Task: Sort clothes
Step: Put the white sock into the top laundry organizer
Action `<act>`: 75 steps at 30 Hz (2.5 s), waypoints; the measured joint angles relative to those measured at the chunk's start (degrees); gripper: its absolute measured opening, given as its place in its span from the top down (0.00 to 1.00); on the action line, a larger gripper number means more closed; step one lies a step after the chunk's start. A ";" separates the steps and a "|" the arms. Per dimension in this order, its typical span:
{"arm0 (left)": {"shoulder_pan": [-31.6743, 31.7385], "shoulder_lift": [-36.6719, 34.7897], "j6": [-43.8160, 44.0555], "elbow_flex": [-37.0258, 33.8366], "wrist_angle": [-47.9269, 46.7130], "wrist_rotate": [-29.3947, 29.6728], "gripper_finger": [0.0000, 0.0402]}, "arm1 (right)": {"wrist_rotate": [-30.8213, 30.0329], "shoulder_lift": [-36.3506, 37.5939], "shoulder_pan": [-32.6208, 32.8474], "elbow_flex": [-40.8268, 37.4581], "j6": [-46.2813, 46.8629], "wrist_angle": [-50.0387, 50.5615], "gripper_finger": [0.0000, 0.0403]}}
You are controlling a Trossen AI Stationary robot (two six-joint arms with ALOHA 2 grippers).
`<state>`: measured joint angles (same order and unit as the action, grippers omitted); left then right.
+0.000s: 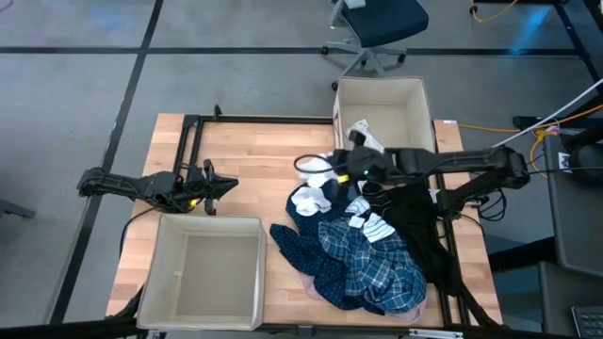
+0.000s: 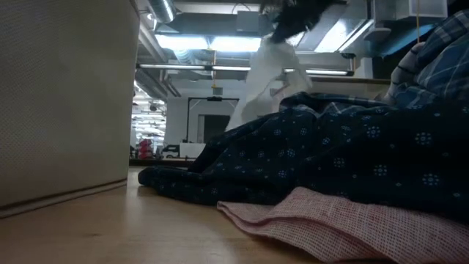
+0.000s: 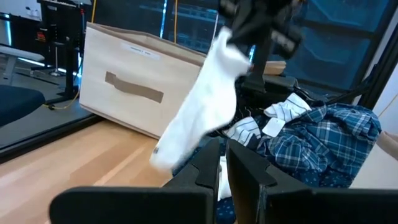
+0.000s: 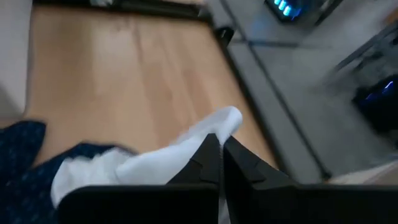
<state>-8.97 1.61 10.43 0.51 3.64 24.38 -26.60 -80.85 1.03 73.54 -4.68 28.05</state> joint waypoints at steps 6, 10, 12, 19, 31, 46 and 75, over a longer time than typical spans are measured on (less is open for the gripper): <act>0.00 0.00 0.11 0.00 0.00 0.00 0.95 | -1.41 0.03 -2.20 7.39 -5.35 0.61 0.98; 0.00 0.00 1.18 0.00 0.02 0.00 0.95 | -2.30 0.01 -4.85 11.86 -7.43 1.08 0.98; 0.01 0.00 1.34 0.01 0.02 0.02 0.95 | -4.07 0.01 -6.16 14.68 -8.87 2.40 0.97; 0.01 0.00 1.58 0.00 0.04 0.04 0.95 | -9.75 0.59 -11.33 23.85 -11.26 12.17 0.97; 0.00 0.00 1.60 0.00 0.04 0.09 0.95 | -10.19 8.62 -24.50 25.33 -6.91 27.08 0.97; 0.01 0.00 2.36 0.00 0.04 0.09 0.95 | 6.70 8.75 -39.78 6.35 -1.29 23.96 0.96; 0.00 0.00 3.00 0.00 0.24 0.30 0.95 | 17.42 8.19 -40.05 -27.50 9.29 -1.65 0.94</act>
<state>-8.97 1.61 13.43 0.51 3.88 24.68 -9.18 -72.66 -39.03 46.04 4.61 26.40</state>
